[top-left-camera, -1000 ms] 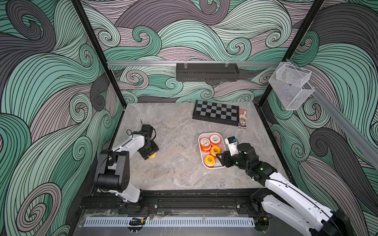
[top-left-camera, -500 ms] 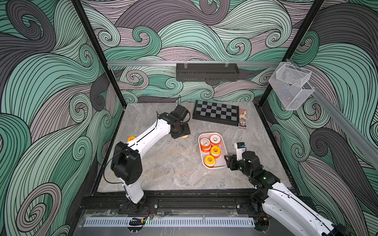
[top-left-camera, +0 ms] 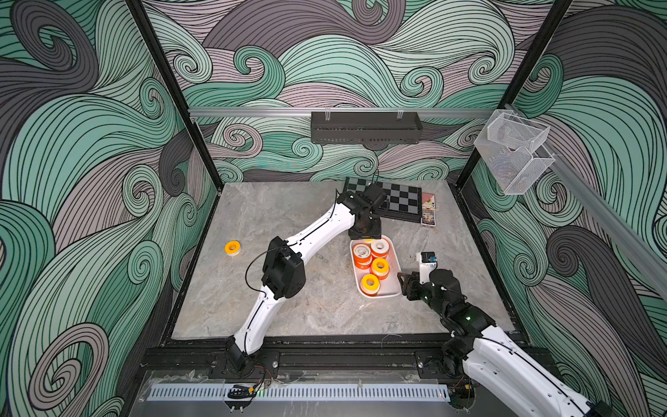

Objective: Put the sealing tape into the storage box
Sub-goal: Place the sealing tape in the storage box.

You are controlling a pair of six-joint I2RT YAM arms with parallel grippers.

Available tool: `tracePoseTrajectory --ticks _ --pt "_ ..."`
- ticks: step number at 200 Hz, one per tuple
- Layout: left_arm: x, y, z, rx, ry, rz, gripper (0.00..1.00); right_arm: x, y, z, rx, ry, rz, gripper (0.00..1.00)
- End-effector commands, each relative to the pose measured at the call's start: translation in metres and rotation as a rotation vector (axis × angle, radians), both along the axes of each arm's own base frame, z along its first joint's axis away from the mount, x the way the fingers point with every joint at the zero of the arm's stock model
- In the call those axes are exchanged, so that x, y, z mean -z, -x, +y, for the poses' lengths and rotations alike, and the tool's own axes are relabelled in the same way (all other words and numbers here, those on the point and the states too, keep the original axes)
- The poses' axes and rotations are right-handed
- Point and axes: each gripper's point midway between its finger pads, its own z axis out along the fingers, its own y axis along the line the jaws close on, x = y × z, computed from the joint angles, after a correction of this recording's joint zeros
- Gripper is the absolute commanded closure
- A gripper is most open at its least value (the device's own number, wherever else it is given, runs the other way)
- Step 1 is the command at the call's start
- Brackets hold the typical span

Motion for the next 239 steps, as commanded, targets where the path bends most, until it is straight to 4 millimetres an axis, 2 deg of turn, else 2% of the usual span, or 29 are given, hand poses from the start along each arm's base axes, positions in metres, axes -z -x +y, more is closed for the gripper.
tracePoseTrajectory --ticks 1,62,135,176,201,239 --pt "0.005 0.007 -0.006 0.053 -0.016 0.028 0.51 -0.002 -0.003 -0.001 0.01 -0.007 -0.019 0.41" --pt "0.027 0.0 -0.041 0.111 0.048 -0.005 0.5 -0.001 -0.004 0.001 0.001 -0.008 -0.014 0.41" --pt "0.042 -0.003 -0.048 0.122 0.05 0.007 0.49 -0.001 -0.004 0.003 -0.008 -0.013 -0.012 0.41" --pt "0.043 -0.003 -0.05 0.13 0.057 0.013 0.44 0.0 -0.004 0.004 -0.01 -0.013 -0.01 0.41" --pt "0.045 -0.002 -0.047 0.125 0.044 0.016 0.35 -0.001 -0.004 0.004 -0.012 -0.014 -0.01 0.41" --pt "0.044 0.0 -0.048 0.137 0.046 0.019 0.32 0.0 -0.004 0.005 -0.014 -0.014 -0.009 0.4"
